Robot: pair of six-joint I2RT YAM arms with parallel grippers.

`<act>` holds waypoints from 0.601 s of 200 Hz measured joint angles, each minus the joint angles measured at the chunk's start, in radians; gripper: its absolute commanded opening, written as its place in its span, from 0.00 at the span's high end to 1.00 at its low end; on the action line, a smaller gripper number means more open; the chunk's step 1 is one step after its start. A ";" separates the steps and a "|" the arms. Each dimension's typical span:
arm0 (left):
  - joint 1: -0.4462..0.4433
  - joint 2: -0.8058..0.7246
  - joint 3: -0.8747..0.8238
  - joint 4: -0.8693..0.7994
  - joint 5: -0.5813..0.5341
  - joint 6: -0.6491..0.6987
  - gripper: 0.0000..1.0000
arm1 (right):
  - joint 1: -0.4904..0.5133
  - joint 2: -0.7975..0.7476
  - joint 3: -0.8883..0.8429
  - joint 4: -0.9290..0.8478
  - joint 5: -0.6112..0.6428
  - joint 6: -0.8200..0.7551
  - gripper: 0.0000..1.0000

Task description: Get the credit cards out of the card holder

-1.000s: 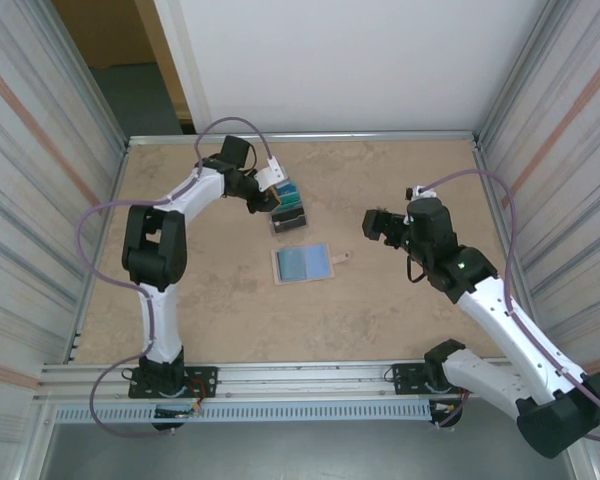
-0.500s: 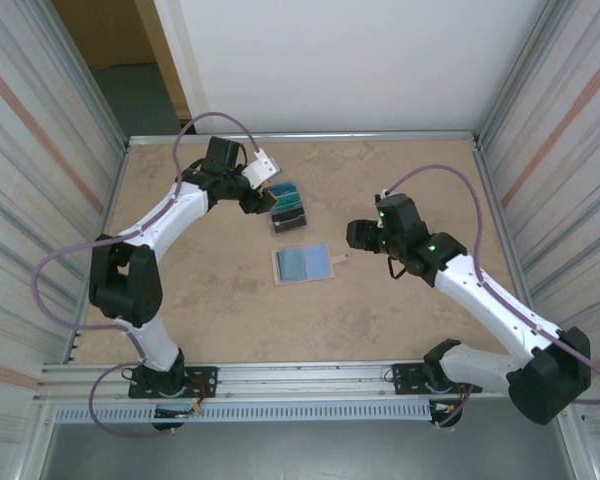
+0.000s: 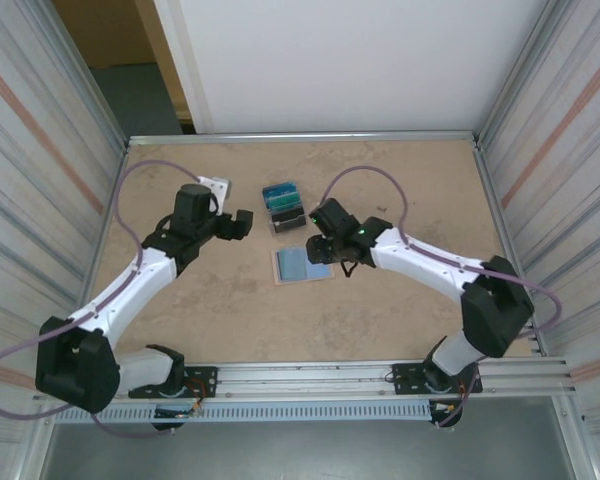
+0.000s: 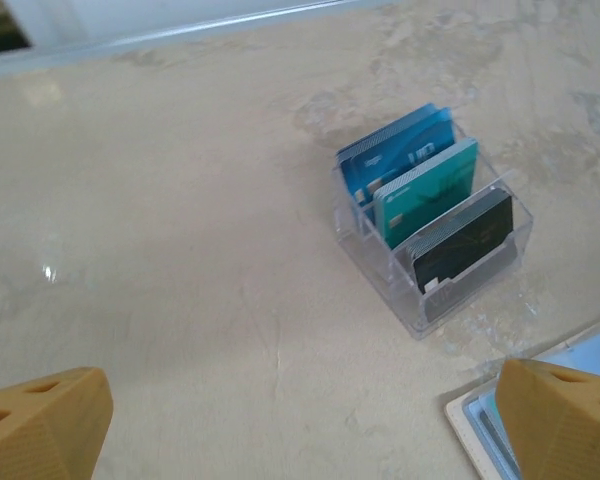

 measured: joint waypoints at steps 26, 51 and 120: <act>0.001 -0.044 -0.073 0.006 -0.030 -0.107 0.01 | 0.023 0.104 0.050 0.001 -0.036 0.003 0.60; 0.001 -0.081 -0.137 0.013 -0.045 -0.174 0.01 | 0.029 0.191 0.101 0.000 -0.067 0.003 0.61; 0.048 -0.111 -0.237 0.077 -0.045 -0.280 0.02 | 0.053 0.377 0.250 -0.013 -0.099 -0.007 0.57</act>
